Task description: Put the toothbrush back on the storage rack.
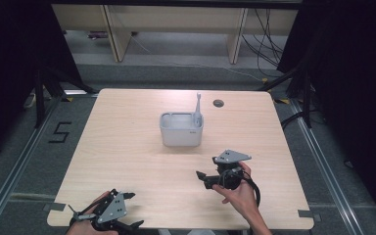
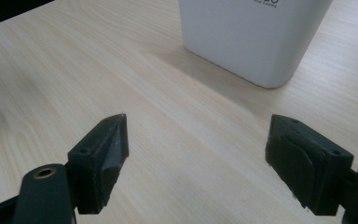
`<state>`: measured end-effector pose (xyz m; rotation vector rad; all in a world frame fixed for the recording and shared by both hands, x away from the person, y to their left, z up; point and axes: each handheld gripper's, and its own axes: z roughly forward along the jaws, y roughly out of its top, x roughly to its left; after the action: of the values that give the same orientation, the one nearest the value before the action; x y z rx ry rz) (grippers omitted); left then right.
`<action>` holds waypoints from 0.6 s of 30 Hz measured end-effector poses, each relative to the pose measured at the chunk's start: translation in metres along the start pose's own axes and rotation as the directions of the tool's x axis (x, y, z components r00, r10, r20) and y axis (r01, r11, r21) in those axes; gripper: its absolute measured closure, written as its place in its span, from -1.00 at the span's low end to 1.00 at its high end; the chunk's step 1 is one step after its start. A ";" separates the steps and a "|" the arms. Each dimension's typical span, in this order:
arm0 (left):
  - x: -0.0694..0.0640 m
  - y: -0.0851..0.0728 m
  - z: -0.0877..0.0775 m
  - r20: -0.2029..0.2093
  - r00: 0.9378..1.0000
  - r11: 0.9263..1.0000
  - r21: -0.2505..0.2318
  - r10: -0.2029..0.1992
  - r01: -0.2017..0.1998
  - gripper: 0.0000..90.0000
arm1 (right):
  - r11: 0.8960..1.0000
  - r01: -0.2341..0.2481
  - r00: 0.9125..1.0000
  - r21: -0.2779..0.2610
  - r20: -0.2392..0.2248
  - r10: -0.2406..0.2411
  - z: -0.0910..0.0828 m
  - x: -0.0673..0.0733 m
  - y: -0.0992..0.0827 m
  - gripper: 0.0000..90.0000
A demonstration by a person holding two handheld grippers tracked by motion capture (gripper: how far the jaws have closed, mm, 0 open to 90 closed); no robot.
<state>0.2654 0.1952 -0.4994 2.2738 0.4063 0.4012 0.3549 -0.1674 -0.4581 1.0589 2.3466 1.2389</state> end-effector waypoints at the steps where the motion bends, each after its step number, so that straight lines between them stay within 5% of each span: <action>1: 0.000 0.000 0.000 -0.004 1.000 1.000 0.000 0.001 -0.001 -0.67 | 1.000 0.000 1.000 -0.002 -0.003 0.000 0.000 0.000 -0.001 -0.51; 8: 0.000 0.000 0.000 0.006 1.000 1.000 0.002 0.000 0.000 -0.67 | 1.000 0.012 1.000 0.000 0.003 -0.012 -0.003 0.000 -0.007 -0.54; 10: 0.000 0.000 0.000 0.006 1.000 1.000 0.004 0.001 -0.001 -0.67 | 0.999 -0.034 0.999 0.011 -0.008 0.034 -0.004 0.003 -0.009 -0.56; 12: 0.000 0.000 0.000 0.000 1.000 1.000 0.004 0.000 0.000 -0.67 | 1.000 0.007 1.000 0.001 -0.002 -0.007 -0.004 0.001 -0.010 -0.58; 14: 0.001 0.000 0.000 0.000 1.000 1.000 0.013 0.011 -0.011 -0.67 | 0.999 -0.040 0.999 0.002 -0.007 0.040 -0.005 0.004 -0.013 -0.60; 15: 0.001 0.000 0.000 0.001 1.000 1.000 0.013 0.010 -0.010 -0.67 | 1.000 -0.009 1.000 0.005 -0.008 0.009 -0.005 0.002 -0.014 -0.62; 18: 0.001 0.000 0.000 0.003 1.000 1.000 0.011 0.010 -0.010 -0.67 | 1.000 -0.014 1.000 0.000 -0.015 0.014 -0.005 0.002 -0.018 -0.63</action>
<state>0.2662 0.1958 -0.4991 2.2876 0.3969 0.4018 0.3422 -0.1757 -0.4689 1.0719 2.3540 1.2562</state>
